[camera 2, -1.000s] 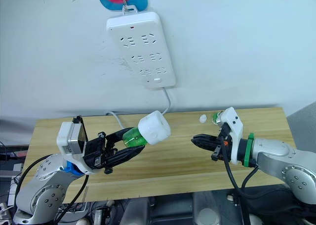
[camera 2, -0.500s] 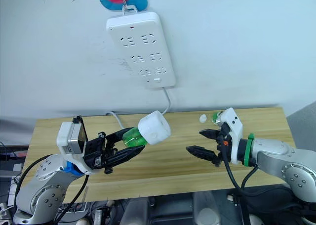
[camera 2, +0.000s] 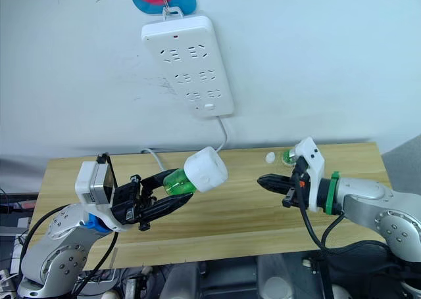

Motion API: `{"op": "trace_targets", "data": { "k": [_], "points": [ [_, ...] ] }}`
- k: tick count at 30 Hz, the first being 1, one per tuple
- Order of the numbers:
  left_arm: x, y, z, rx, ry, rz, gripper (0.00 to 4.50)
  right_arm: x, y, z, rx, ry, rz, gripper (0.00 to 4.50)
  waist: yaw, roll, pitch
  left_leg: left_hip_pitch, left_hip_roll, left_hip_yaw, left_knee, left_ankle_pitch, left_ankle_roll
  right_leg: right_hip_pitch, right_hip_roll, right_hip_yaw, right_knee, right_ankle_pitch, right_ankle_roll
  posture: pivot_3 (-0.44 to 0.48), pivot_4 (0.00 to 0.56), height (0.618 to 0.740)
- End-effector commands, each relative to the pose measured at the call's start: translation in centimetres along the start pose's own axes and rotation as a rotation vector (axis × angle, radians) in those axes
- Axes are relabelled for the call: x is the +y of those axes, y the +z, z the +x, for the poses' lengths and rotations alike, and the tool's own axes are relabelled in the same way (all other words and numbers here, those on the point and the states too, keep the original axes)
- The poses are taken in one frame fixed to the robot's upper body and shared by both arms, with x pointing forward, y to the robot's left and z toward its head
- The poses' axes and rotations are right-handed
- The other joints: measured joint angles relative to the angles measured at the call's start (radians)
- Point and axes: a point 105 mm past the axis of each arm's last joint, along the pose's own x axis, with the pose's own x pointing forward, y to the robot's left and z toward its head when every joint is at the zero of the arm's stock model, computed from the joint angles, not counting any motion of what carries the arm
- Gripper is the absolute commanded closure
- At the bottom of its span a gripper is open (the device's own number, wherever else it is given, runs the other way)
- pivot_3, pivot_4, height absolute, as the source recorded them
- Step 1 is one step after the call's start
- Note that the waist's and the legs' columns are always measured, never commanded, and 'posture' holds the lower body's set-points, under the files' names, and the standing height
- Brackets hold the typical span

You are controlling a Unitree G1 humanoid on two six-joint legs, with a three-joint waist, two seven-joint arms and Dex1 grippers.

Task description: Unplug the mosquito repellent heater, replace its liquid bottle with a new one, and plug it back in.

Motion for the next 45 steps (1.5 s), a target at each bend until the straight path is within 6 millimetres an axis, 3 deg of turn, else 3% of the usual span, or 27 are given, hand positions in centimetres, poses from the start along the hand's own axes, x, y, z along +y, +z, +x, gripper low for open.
{"op": "trace_targets", "data": {
  "k": [1, 17, 33, 45],
  "points": [
    [-1.1, 0.8, 0.5, -0.017, -0.058, 0.014, 2.24, 0.3, 1.3, 0.1, -0.022, 0.038, -0.055, 4.46, -0.001, 0.000, 0.000, 0.000, 0.000, 0.000, 0.000, 0.000, 0.000, 0.000, 0.000, 0.000, 0.000, 0.000, 0.000, -0.221, 0.321, 0.740],
    [-1.6, 1.0, 0.7, -0.005, -0.137, -0.161, 2.24, -0.6, 4.6, 1.8, -0.097, 0.110, -0.171, 4.46, -0.002, 0.000, 0.000, 0.000, 0.000, 0.000, 0.000, 0.000, 0.000, 0.000, 0.000, 0.000, 0.000, 0.000, 0.000, -0.223, 0.326, 0.740],
    [-2.1, 1.8, 1.1, -0.004, -0.198, -0.336, 2.24, -0.8, 4.6, 3.2, -0.118, 0.172, -0.193, 4.46, -0.002, 0.000, 0.000, 0.000, 0.000, 0.000, 0.000, 0.000, 0.000, 0.000, 0.000, 0.001, 0.000, 0.000, 0.000, -0.230, 0.362, 0.740],
    [-2.0, 2.5, 1.5, -0.039, -0.193, -0.370, 2.24, 1.4, 4.6, 4.2, -0.129, 0.277, -0.195, 4.46, -0.002, 0.000, 0.000, 0.001, 0.000, 0.000, 0.000, 0.000, 0.000, 0.000, 0.000, 0.001, 0.000, 0.000, 0.000, -0.220, 0.377, 0.740]
  ]
}}
